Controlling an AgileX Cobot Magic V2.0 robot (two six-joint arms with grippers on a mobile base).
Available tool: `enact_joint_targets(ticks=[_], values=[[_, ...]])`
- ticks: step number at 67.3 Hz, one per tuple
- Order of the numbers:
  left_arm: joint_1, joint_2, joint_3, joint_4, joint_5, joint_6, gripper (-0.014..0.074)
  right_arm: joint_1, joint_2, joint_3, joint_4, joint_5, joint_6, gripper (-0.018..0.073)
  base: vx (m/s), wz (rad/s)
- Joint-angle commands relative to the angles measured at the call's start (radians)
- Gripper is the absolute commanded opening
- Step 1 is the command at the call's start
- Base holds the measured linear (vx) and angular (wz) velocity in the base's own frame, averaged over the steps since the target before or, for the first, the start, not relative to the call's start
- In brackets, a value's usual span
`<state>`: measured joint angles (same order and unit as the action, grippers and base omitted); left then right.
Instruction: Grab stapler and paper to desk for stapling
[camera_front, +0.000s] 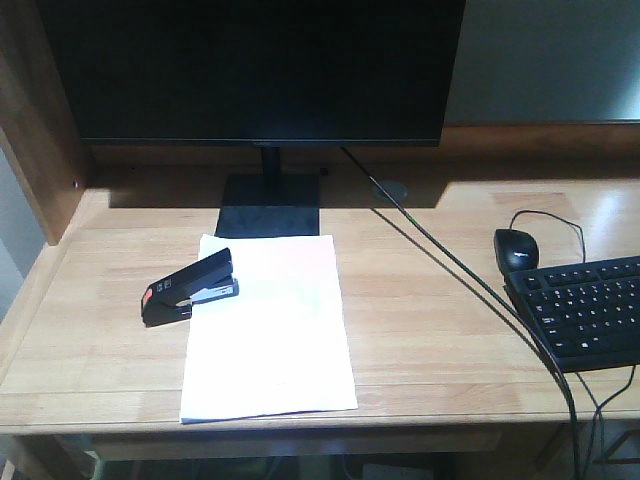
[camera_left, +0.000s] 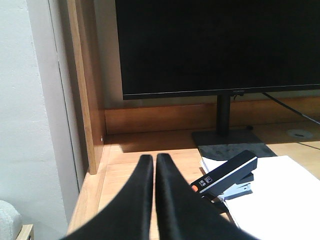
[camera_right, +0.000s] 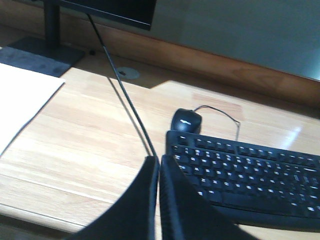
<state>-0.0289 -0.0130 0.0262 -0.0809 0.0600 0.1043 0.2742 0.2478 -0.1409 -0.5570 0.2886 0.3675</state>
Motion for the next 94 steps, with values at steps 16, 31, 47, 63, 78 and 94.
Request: enact_joint_targets(ticks=[16, 31, 47, 63, 78, 94], values=[[-0.007, -0.013, 0.014, -0.002, -0.067, 0.0, -0.0006, -0.259, -0.017, -0.029, 0.413, -0.175, -0.368, -0.0009, 0.0, 0.0], [-0.007, -0.013, 0.014, -0.002, -0.067, 0.0, -0.0006, -0.266, -0.072, 0.027, 0.402, -0.247, -0.368, -0.0009, 0.0, 0.0], [-0.007, -0.013, 0.014, -0.002, -0.067, 0.0, -0.0006, -0.266, -0.254, 0.174, 0.434, -0.299, -0.339, -0.0009, 0.0, 0.0], [-0.007, -0.014, 0.014, -0.002, -0.066, 0.0, -0.0006, -0.266, -0.268, 0.191, 0.427, -0.298, -0.23, -0.0009, 0.0, 0.0], [-0.007, -0.014, 0.014, -0.002, -0.066, 0.0, -0.0006, -0.266, -0.268, 0.191, 0.426, -0.289, -0.239, -0.0009, 0.0, 0.0], [-0.007, -0.014, 0.014, -0.002, -0.066, 0.0, -0.0006, -0.266, -0.268, 0.191, 0.426, -0.283, -0.242, -0.0009, 0.0, 0.0]])
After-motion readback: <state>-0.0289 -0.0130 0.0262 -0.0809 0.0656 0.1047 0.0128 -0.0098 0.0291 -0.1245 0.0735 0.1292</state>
